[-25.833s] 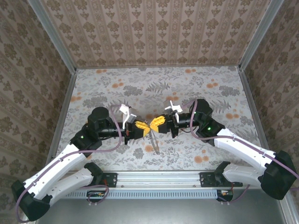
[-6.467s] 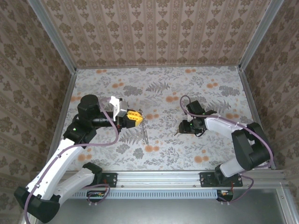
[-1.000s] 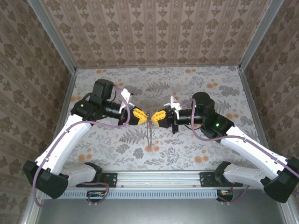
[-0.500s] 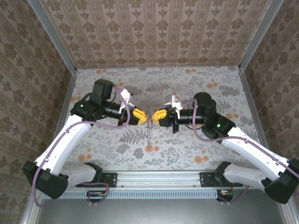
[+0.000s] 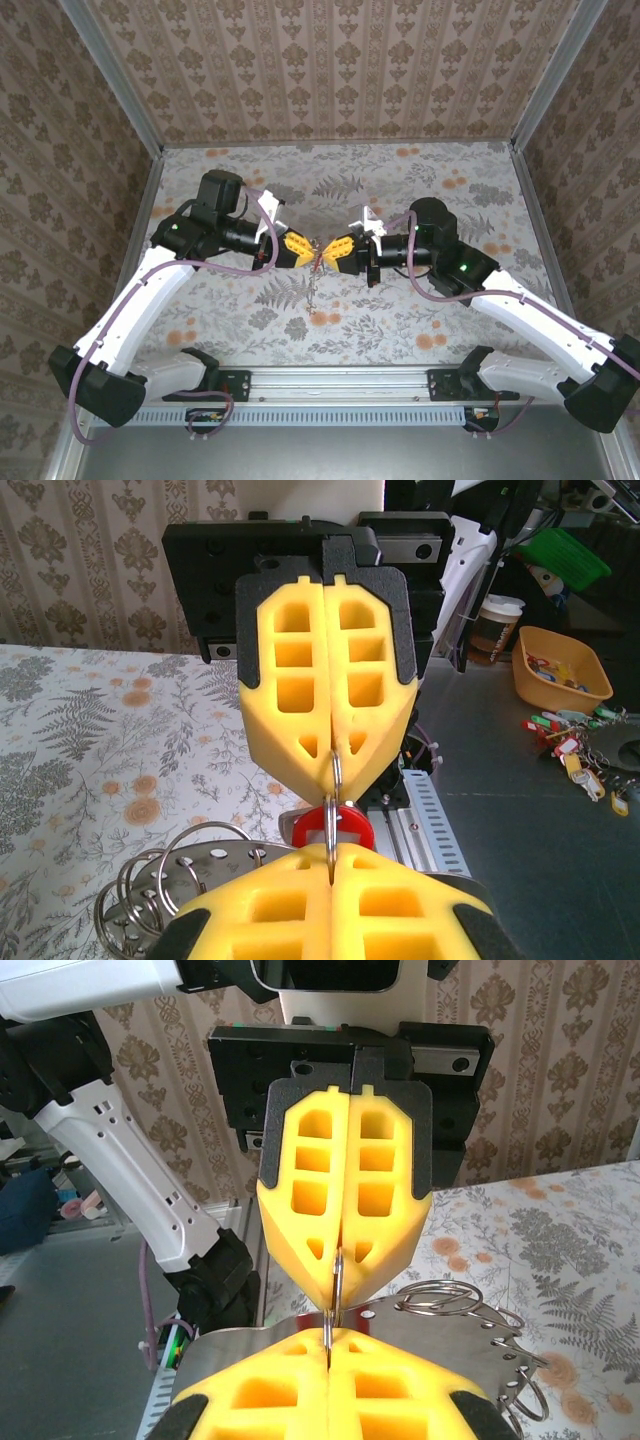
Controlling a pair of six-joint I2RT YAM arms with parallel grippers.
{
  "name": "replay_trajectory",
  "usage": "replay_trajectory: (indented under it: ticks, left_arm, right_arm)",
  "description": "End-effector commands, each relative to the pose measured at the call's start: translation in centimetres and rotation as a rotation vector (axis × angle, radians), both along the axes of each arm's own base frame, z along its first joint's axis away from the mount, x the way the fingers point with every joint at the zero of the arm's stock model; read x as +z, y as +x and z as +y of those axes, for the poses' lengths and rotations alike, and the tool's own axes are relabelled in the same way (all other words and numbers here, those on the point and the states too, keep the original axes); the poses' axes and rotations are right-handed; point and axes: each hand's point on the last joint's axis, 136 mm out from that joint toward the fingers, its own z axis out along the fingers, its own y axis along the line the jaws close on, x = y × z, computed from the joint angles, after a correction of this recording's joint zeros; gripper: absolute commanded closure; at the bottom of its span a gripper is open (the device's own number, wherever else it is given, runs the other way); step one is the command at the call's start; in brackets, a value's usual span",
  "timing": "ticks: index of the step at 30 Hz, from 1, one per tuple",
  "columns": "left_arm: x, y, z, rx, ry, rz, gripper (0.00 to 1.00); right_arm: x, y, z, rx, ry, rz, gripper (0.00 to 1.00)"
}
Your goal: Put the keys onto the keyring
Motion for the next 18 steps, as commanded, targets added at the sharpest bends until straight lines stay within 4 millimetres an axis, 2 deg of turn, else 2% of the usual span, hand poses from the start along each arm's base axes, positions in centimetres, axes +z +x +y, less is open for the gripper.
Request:
replay_trajectory:
  ticks: [1, 18]
  left_arm:
    - [1.61, -0.97, 0.25, -0.027, -0.043, -0.067, 1.0]
    - [1.8, -1.14, 0.33, -0.029, -0.048, -0.071, 1.0]
  right_arm:
    - [1.66, -0.22, 0.17, 0.008, 0.036, -0.028, 1.0]
    - [1.3, 0.02, -0.31, -0.033, 0.045, -0.032, 1.0]
